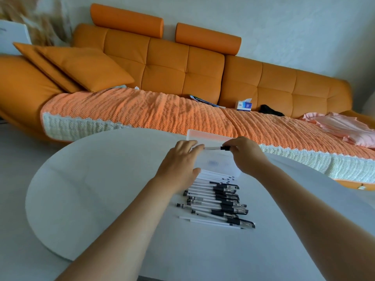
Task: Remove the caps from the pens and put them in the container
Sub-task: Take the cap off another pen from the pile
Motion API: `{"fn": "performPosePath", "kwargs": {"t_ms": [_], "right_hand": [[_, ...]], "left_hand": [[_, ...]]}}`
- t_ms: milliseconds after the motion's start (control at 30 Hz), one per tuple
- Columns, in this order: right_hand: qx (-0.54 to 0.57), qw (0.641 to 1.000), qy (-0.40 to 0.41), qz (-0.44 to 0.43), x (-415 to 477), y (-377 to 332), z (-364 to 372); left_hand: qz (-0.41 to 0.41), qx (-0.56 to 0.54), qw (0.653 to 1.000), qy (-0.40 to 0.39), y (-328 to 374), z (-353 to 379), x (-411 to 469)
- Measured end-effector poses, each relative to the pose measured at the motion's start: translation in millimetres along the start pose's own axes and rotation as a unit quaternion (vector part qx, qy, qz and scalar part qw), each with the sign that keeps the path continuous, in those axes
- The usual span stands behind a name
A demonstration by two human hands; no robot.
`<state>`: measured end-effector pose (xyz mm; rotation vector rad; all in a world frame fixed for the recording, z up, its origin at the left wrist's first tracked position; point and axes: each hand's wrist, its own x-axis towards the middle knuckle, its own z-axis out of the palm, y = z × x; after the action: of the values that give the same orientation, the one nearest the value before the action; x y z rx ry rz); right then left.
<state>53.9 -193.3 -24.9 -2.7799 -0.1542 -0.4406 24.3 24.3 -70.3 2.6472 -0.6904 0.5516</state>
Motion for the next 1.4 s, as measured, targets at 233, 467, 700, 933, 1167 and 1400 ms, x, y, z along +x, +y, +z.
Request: {"fn": "performPosePath", "kwargs": {"t_ms": [233, 467, 700, 933, 1167, 1400], "right_hand": [[0.008, 0.994, -0.085, 0.073, 28.9, 2.2, 12.7], [0.072, 0.989, -0.106, 0.076, 30.6, -0.4, 14.7], [0.066, 0.984, -0.156, 0.051, 14.9, -5.8, 8.4], [0.053, 0.995, -0.049, -0.067, -35.4, -2.3, -19.8], [0.076, 0.986, -0.146, -0.019, -109.4, 24.3, -31.8], [0.052, 0.976, -0.211, -0.016, -142.1, 51.0, -36.0]], "left_hand": [[-0.003, -0.002, 0.999, -0.047, -4.3, 11.9, 1.3], [-0.006, 0.01, 0.999, -0.052, -2.7, 13.9, 1.9], [-0.011, 0.016, 0.998, -0.055, 0.7, 13.3, 2.2], [0.028, 0.002, 1.0, -0.001, 22.7, 4.9, -3.9], [0.076, -0.084, 0.993, -0.04, 61.1, -2.0, -32.4], [0.094, -0.061, 0.987, -0.113, 85.0, 3.2, -57.6]]}}
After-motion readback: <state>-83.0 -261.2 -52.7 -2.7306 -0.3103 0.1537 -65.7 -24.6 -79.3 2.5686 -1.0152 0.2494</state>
